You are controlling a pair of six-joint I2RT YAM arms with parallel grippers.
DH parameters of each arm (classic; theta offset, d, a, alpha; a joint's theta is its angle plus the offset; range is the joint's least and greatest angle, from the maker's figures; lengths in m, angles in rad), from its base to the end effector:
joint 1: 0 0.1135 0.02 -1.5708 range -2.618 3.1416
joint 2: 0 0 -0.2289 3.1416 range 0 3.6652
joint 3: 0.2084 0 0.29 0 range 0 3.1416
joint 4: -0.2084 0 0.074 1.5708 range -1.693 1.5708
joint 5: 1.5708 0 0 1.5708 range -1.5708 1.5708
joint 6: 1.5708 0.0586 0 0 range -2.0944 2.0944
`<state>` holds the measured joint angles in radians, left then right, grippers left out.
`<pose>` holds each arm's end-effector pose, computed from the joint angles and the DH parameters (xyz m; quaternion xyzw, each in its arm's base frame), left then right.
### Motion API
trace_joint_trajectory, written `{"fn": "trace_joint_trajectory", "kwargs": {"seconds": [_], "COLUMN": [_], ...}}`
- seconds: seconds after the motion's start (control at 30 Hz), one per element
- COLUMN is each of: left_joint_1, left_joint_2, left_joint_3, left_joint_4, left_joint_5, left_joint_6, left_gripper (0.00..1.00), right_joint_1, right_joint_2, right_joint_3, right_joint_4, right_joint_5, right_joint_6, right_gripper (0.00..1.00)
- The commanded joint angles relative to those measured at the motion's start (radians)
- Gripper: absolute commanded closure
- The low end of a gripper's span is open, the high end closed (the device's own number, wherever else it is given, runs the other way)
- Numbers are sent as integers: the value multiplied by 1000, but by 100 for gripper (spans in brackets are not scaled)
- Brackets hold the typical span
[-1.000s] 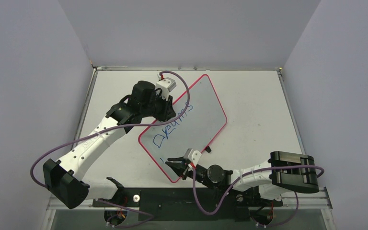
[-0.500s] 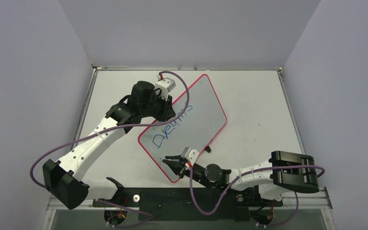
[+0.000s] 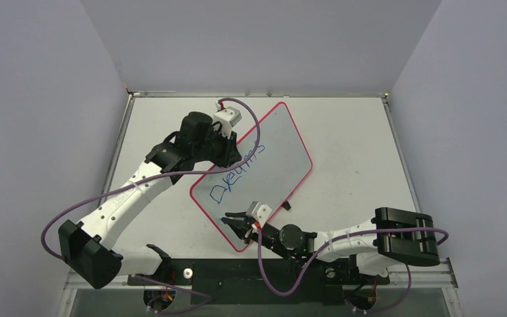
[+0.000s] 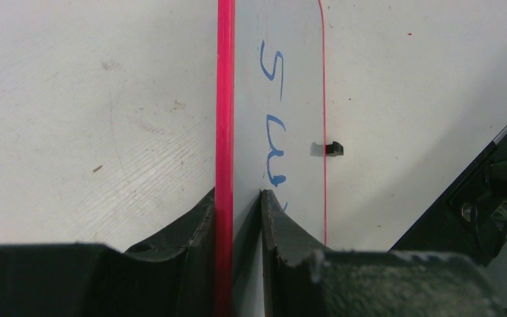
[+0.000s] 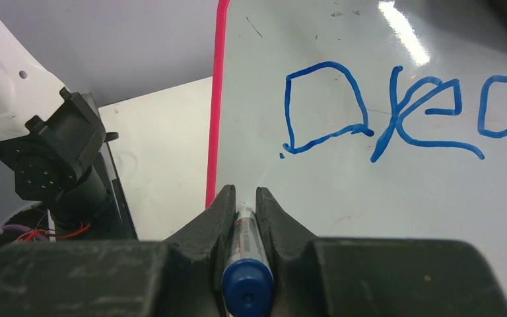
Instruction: Write a sentence on the whiteboard
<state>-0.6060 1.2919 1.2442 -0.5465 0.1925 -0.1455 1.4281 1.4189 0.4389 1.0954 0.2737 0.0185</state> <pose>0.2831 -0.2098 0.3063 0.2445 0.8456 -0.2503 0.4032 0.0616 0.3173 0.1526 -0.3493 0.5679 0.4216 0.6146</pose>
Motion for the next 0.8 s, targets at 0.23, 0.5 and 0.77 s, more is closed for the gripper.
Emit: {"fn": "trace_joint_trajectory", "kwargs": {"seconds": [0.23, 0.5, 0.77], "left_joint_1": [11, 12, 14], "left_joint_2": [-36, -35, -35], "left_joint_3": [-3, -1, -1], "left_joint_4": [110, 111, 112], "left_joint_5": [-110, -108, -105], "left_joint_6": [93, 93, 92], "left_gripper": [100, 100, 100], "right_joint_1": [-7, 8, 10], "right_joint_2": [-6, -2, 2], "right_joint_3": [-4, -58, -57], "right_joint_4": [-25, -12, -17], "right_joint_5": [42, 64, 72], "right_joint_6": [27, 74, 81], "right_gripper": [100, 100, 100]}}
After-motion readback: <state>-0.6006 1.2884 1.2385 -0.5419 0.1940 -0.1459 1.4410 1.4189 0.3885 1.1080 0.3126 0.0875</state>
